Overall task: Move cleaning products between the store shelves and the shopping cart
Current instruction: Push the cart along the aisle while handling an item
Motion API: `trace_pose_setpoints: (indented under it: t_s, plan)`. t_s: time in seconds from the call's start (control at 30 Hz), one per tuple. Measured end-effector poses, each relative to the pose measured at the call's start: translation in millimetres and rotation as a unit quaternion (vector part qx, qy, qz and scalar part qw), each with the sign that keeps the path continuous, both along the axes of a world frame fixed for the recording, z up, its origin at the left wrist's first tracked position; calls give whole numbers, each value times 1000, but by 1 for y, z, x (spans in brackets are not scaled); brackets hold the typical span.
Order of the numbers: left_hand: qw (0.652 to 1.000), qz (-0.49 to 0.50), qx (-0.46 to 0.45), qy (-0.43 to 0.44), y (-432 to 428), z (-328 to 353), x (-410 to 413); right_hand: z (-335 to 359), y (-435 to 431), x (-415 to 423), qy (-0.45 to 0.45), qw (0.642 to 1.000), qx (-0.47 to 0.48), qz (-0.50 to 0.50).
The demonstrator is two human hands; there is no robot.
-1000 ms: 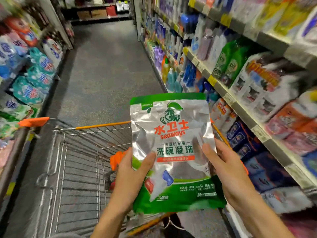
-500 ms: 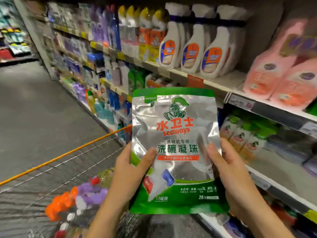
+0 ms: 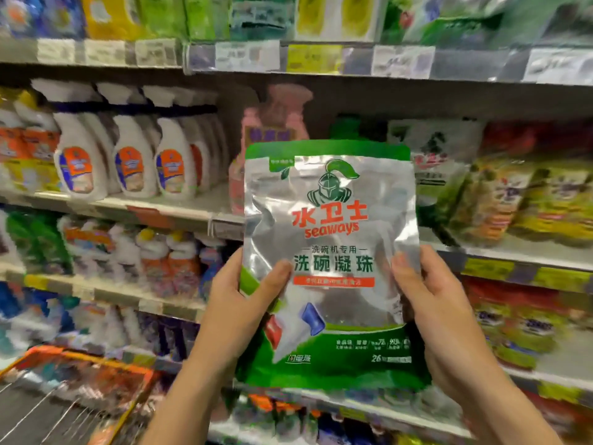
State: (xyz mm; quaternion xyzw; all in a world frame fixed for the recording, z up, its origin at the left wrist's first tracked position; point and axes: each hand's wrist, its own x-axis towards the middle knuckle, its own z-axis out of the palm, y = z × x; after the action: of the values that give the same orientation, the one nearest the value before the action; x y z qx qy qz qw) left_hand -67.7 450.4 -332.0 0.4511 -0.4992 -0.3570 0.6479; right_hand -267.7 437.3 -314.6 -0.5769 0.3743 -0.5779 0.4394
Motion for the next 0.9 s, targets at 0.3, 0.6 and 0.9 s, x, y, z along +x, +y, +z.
trace_pose_setpoints:
  t_s: [0.3,0.6,0.9]
  plan:
    - [994,-45,-100,-22,-75,59,-97,53,-55,-98,-30,996,-83,-29]
    - [972,-33,-225,-57,-134,147,-113,135,-123,-108,-72,976,-202,-50]
    - [892,72,-382,-232,-220,255,-118,253,-203,-108,-107,931,-303,-173]
